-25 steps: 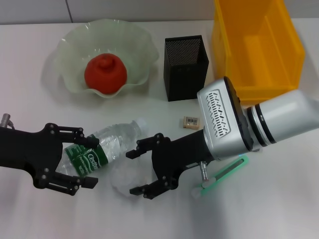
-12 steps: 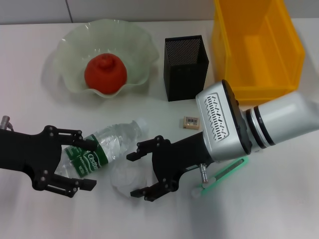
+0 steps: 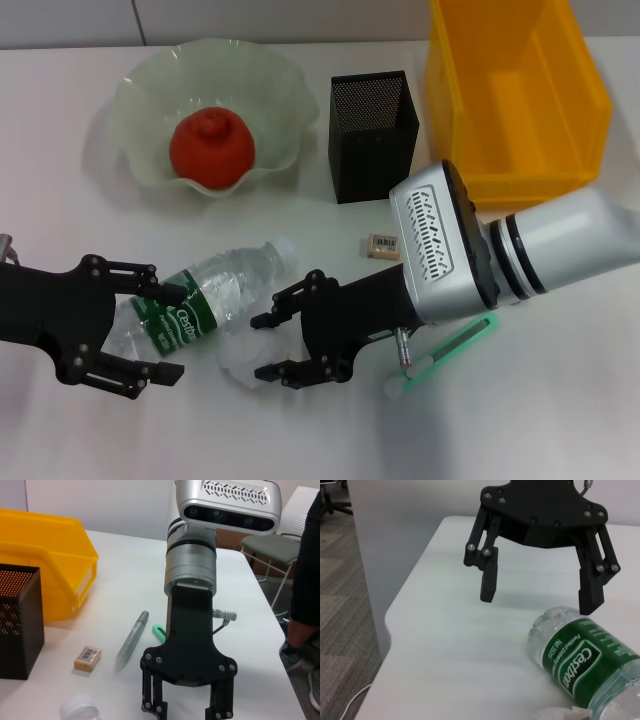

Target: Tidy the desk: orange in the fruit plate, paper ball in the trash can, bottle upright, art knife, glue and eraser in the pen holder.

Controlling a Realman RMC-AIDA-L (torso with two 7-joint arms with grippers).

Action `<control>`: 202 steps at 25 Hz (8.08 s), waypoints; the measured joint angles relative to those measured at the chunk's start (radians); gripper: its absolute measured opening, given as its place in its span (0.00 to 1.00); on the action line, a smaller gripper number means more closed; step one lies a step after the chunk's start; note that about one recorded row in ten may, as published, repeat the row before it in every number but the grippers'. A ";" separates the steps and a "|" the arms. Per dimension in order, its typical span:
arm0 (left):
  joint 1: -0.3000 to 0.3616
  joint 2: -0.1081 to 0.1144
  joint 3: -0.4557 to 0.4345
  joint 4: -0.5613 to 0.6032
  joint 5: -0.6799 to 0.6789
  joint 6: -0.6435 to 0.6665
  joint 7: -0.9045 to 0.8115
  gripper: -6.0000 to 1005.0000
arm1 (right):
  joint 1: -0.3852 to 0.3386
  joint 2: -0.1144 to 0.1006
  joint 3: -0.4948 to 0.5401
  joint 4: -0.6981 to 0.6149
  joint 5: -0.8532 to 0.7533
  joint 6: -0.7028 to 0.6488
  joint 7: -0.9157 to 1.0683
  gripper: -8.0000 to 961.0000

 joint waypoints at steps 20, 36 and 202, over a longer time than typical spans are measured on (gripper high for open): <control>0.000 0.007 0.000 -0.007 0.003 0.001 0.000 0.82 | -0.046 -0.019 0.117 -0.004 0.004 -0.148 0.014 0.51; 0.000 0.003 0.000 -0.011 0.002 0.000 0.000 0.82 | -0.175 -0.056 0.387 0.003 -0.056 -0.340 0.007 0.50; -0.330 -0.145 0.219 0.403 0.307 -0.078 -1.020 0.82 | -0.298 -0.015 1.293 0.069 -0.678 -0.492 -0.207 0.85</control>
